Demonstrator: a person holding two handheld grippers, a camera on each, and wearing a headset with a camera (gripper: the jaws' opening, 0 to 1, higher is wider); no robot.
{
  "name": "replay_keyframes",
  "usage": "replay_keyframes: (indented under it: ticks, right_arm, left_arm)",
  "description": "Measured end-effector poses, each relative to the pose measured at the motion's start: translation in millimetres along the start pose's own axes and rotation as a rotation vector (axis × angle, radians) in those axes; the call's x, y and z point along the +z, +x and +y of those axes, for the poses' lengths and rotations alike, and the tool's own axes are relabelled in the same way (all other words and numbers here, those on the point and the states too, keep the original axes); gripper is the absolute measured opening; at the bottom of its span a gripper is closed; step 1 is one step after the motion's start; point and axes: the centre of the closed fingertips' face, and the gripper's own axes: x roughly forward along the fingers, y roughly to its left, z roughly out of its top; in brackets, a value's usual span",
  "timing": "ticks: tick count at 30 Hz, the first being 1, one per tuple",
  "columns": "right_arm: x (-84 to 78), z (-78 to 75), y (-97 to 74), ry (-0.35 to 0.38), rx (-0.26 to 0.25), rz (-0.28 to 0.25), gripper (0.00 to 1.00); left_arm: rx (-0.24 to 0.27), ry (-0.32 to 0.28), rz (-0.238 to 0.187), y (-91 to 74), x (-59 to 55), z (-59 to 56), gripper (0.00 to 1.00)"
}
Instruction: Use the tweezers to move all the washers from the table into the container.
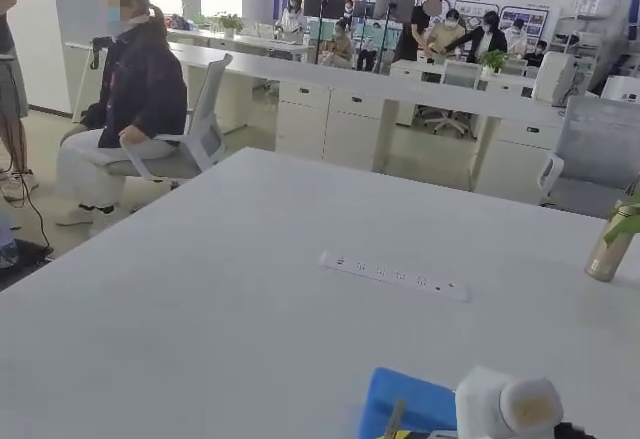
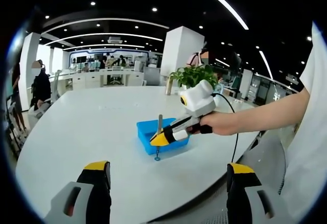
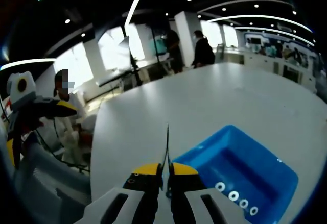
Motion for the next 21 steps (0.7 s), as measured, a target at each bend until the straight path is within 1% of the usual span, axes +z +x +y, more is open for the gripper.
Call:
replay_keyframes:
  ticks: [4,8,10,12,14,16,17,18,21]
  right_arm:
    - [0.8,-0.4,2.4,-0.032,-0.004,0.014,0.04]
    - [-3.1,8.6,3.6,-0.05,0.031,0.02,0.04]
    - [-12.2,11.8,4.1,-0.069,0.031,0.06,0.04]
    - [-16.1,13.1,4.4,-0.076,0.03,0.073,0.04]
    - [-17.8,8.9,3.1,-0.069,0.021,0.07,0.04]
    - [-18.1,1.6,3.9,-0.06,-0.003,0.067,0.03]
    - [-15.3,-2.5,4.9,-0.048,-0.01,0.054,0.04]
    - [-14.2,-4.3,5.1,-0.048,-0.01,0.052,0.04]
    - [-8.0,-10.2,6.2,-0.033,-0.034,0.044,0.04]
  left_arm:
    - [0.002,0.002,0.0,0.3,0.2,0.0,0.97]
    - [0.003,0.0,-0.002,0.7,0.5,0.1,0.96]
    - [0.003,0.002,0.0,1.0,0.2,-0.2,0.96]
    - [0.001,0.006,0.002,1.0,-0.3,-0.9,0.96]
    - [0.001,0.006,0.003,0.7,-0.8,-1.1,0.96]
    - [0.0,0.004,0.004,-0.1,-1.5,-1.0,0.96]
    - [0.003,0.004,0.005,-0.6,-1.9,-0.2,0.96]
    - [0.003,0.003,0.005,-1.1,-2.1,0.2,0.96]
    - [0.008,0.001,0.004,-2.3,-2.4,2.6,0.96]
